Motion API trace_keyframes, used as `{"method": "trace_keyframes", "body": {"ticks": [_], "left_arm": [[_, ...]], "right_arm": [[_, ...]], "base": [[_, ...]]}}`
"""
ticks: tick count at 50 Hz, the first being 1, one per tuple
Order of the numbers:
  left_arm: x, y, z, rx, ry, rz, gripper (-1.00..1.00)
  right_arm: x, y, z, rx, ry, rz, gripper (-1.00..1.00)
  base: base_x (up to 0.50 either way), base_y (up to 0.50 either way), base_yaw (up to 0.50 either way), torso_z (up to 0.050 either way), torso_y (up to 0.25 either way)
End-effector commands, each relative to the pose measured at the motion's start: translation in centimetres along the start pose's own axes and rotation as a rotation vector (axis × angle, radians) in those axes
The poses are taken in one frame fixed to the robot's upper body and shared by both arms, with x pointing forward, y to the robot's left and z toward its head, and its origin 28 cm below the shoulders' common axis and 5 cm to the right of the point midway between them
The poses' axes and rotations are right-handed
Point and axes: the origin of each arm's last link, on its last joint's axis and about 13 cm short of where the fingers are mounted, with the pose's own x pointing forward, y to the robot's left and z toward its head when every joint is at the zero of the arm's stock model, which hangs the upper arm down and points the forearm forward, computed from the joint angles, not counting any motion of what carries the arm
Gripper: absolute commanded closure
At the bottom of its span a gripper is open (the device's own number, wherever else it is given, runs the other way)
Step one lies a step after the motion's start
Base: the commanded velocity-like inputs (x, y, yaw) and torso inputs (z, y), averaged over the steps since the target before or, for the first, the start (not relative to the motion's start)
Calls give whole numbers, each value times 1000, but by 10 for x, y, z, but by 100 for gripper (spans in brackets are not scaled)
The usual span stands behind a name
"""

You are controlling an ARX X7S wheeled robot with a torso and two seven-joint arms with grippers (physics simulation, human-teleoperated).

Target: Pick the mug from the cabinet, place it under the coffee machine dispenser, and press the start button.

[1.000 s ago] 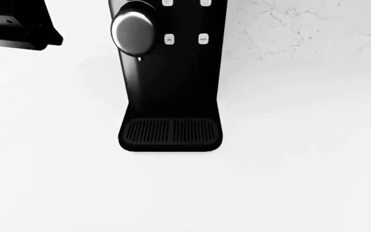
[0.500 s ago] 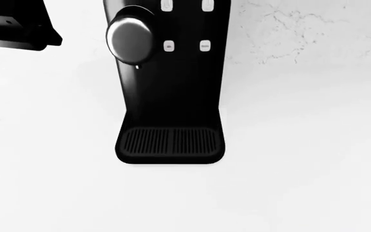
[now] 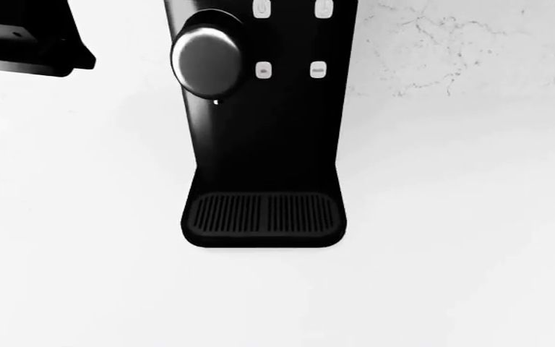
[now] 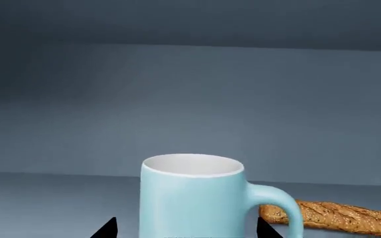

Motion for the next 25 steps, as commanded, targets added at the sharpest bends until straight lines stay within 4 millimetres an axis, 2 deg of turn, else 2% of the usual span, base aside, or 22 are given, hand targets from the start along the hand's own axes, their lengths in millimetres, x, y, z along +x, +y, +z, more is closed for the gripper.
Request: {"method": "trace_keyframes", "body": {"ticks": [1, 25], "left_arm": [[0, -1, 0, 1, 1, -5, -100], [0, -1, -2, -3, 8, -9, -100]], "right_arm": [[1, -1, -1, -8, -2, 6, -100], [3, -1, -7, -21, 11, -8, -100]], "base": [[74, 0, 0, 0, 0], [92, 0, 0, 0, 0]]}}
